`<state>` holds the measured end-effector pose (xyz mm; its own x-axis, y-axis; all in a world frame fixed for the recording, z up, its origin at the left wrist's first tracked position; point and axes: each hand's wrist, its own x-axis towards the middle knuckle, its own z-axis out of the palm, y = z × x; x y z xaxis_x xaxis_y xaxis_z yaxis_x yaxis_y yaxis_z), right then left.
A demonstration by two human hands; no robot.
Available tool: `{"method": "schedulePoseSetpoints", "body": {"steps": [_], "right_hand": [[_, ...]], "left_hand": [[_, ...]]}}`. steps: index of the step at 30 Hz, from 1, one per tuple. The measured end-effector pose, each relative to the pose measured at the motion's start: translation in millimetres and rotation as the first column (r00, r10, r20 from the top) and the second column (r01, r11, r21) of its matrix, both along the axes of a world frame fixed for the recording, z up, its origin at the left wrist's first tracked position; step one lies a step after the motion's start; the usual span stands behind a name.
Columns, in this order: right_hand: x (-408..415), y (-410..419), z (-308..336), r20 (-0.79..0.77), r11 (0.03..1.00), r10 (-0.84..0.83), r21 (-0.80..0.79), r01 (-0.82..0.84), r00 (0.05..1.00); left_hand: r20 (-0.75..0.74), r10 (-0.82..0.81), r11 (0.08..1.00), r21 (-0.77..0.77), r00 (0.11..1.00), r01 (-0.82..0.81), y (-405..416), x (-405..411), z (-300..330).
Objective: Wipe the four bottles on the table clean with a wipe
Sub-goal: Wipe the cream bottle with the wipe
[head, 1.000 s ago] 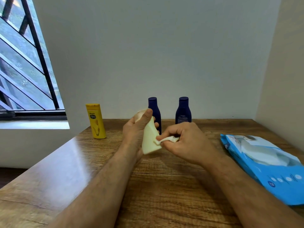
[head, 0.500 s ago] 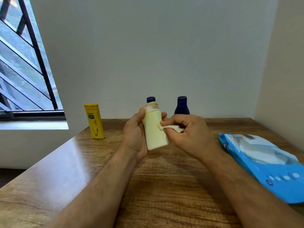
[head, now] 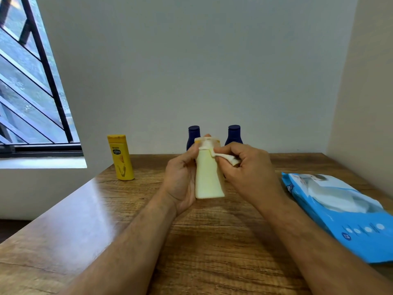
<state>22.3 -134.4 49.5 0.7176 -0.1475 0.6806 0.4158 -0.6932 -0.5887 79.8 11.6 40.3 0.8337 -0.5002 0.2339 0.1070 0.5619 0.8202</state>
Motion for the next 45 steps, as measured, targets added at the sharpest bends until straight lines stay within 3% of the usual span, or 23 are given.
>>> {"method": "schedulePoseSetpoints", "body": {"steps": [5, 8, 12, 16, 18, 23, 27, 32, 37, 42, 45], "right_hand": [[-0.2, 4.0, -3.1, -0.189, 0.982, 0.178, -0.023, -0.185, 0.966], [-2.2, 6.0, -3.4, -0.22, 0.972, 0.191, -0.094, -0.215, 0.957], [-1.2, 3.5, -2.4, -0.075, 0.981, 0.04, -0.184, -0.053, 0.996], [0.1, 0.2, 0.4, 0.11, 0.985, -0.086, -0.137, 0.101, 0.99], [-0.2, 0.0, 1.1, 0.126, 0.986, -0.094, -0.125, 0.11, 0.987], [-1.0, 6.5, -2.9, -0.162, 0.983, 0.18, -0.012, -0.184, 0.97], [-0.8, 10.8, -5.5, -0.276, 0.96, 0.236, -0.081, -0.267, 0.932], [0.2, 5.1, -7.0, -0.116, 0.991, 0.099, -0.078, -0.108, 0.988], [0.2, 2.1, -3.3, 0.022, 1.0, -0.016, -0.01, 0.017, 1.0], [-2.0, 5.7, -2.1, 0.008, 0.998, 0.058, 0.006, -0.058, 0.998], [-3.5, 9.6, -3.6, -0.098, 0.987, 0.161, -0.006, -0.162, 0.982]], "left_hand": [[-0.039, 0.069, 0.988, -0.133, 0.997, -0.074, 10.6, 11.1, 4.8], [-0.064, 0.086, 0.977, -0.189, 0.994, -0.097, 14.0, 15.5, 3.4], [-0.024, 0.027, 0.994, -0.102, 0.999, -0.029, 7.8, 9.5, 0.9], [0.025, -0.045, 0.998, 0.036, 0.999, 0.044, -1.2, 0.0, -1.9], [0.029, -0.074, 0.996, 0.044, 0.997, 0.073, -2.1, 0.7, -3.8], [0.0, 0.089, 0.996, -0.022, 0.996, -0.089, 4.0, 7.4, -1.7], [0.001, 0.233, 0.967, -0.104, 0.972, -0.232, 10.3, 14.6, 2.1], [0.088, 0.12, 0.992, 0.021, 0.989, -0.123, 1.0, 1.8, -0.4], [0.05, -0.006, 0.994, 0.109, 0.999, 0.001, -3.9, -4.0, -4.4], [0.036, 0.019, 0.996, 0.091, 0.999, -0.022, -2.9, -5.7, -1.3], [-0.023, 0.099, 0.995, 0.024, 0.995, -0.099, -0.4, -1.6, 1.5]]}}
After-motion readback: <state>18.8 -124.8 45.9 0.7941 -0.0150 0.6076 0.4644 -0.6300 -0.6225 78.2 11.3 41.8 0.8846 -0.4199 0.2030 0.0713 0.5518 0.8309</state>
